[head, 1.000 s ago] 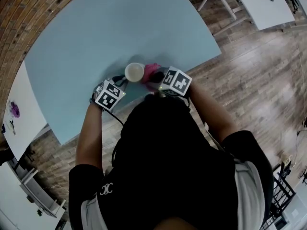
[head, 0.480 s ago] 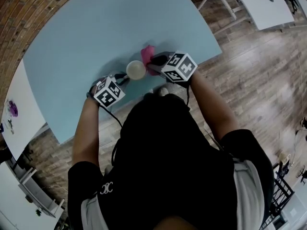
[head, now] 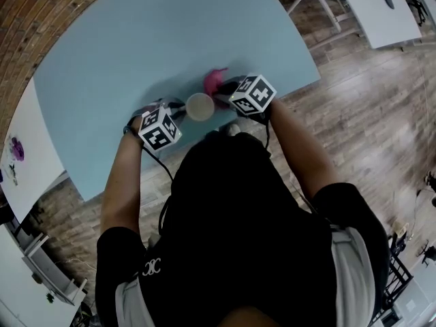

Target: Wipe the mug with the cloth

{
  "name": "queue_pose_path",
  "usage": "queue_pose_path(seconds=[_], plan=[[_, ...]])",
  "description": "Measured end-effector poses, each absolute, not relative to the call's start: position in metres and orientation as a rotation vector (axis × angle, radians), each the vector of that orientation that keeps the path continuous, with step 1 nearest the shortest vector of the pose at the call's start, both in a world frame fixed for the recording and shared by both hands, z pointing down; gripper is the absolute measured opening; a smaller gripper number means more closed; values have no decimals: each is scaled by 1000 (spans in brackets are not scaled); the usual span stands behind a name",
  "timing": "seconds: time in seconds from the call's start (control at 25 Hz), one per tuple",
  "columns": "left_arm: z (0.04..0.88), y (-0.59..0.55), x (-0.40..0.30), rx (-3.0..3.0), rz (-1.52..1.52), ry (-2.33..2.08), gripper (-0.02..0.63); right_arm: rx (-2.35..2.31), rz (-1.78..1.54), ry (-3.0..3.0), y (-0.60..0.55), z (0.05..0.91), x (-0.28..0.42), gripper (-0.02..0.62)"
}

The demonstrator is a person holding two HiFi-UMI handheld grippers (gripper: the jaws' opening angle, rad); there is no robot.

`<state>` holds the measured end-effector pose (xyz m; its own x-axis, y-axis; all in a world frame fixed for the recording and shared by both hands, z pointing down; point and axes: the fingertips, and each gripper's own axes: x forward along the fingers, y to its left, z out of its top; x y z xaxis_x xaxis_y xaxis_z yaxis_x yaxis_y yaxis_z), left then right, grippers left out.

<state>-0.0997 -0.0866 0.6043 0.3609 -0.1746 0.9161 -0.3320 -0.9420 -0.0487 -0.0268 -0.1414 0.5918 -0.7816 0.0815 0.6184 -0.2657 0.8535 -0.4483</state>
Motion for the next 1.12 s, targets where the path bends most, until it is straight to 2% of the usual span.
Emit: queue_pose_path(seconds=[0.32,0.56,0.72,1.12], plan=[[604,-91,-95,2477,1657,-495,52,61,870,-2523,-162,536,-47,37],[602,-95,-91,2420,1623,-567,54,36,998,-2415,-170,569,-53,35],[600,-99,-87,2389,1582,-628,53,-30,997,-2365,-173,579,-56,37],[602,-98,-80,2440,1610,-663,52,-455,953,-2383,-160,514,-101,35]])
